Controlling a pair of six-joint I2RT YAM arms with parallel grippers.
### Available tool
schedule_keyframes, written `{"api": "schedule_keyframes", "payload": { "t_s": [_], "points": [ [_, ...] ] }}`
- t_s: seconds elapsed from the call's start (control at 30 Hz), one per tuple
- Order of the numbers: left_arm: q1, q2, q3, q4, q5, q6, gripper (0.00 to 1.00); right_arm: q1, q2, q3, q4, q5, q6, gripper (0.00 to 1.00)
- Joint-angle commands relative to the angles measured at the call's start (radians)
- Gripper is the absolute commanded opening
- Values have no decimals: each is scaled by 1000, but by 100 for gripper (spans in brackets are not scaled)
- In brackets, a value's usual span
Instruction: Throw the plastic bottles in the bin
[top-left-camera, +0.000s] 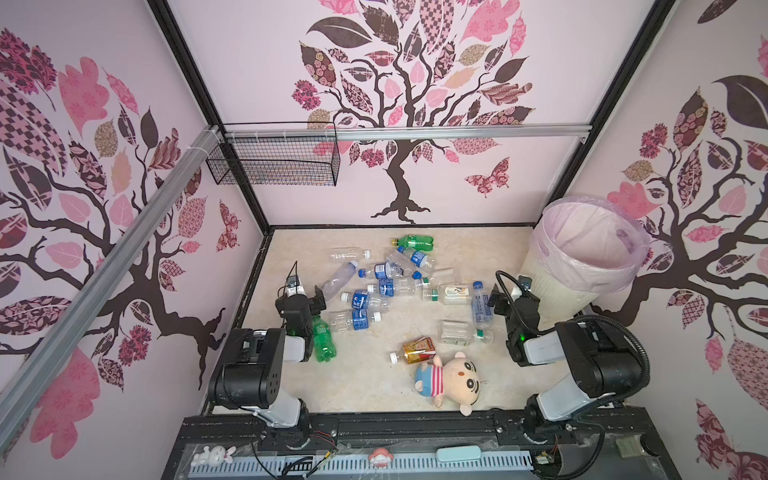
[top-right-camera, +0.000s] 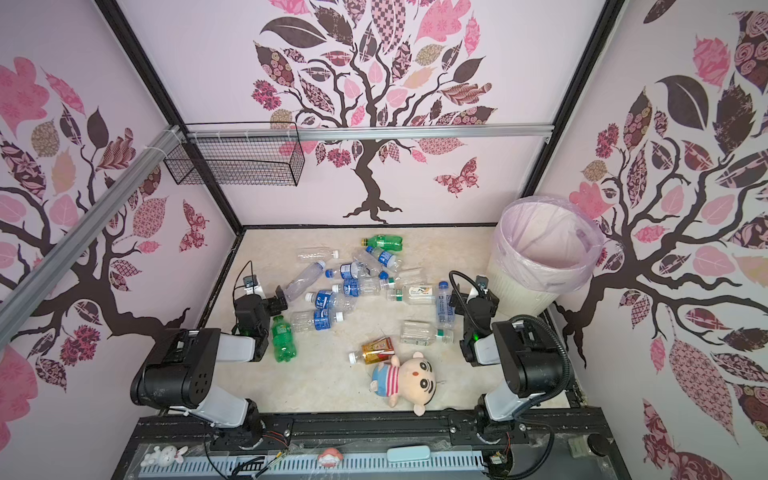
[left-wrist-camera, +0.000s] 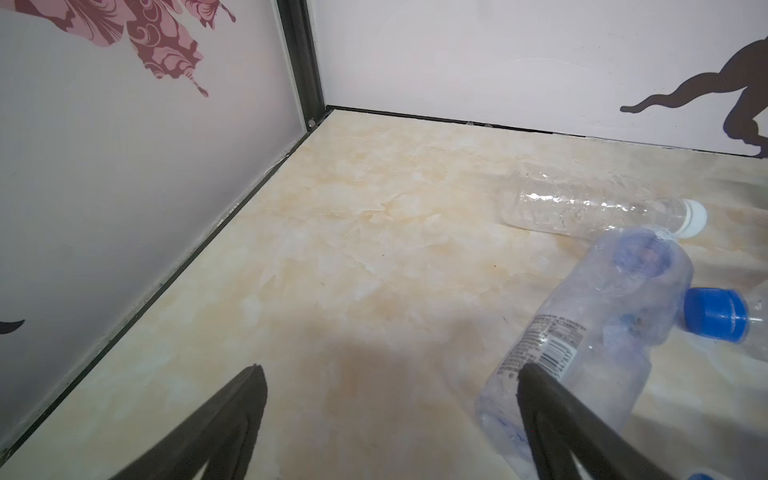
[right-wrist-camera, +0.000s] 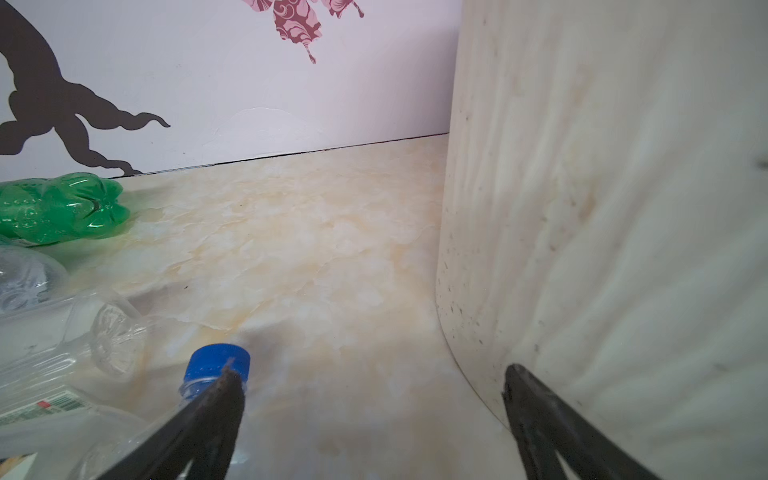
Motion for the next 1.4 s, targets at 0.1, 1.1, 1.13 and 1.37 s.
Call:
{"api": "schedule_keyframes", "payload": {
  "t_s": [0.1,1.1,1.13,1.37],
  "points": [
    [-1,-2,18,9,-7,4,97,-5,-25,6,6,-6,16,99],
    [-3,-3,17,17,-10,3,97,-2,-87,-27,34,40,17,100],
    [-6,-7,23,29,-18,11,97,-3,-113,-15,2,83,37,99],
    [-14,-135,197,-400,-130,-31,97,62,-218,183,-403,182,34,100]
  ]
}}
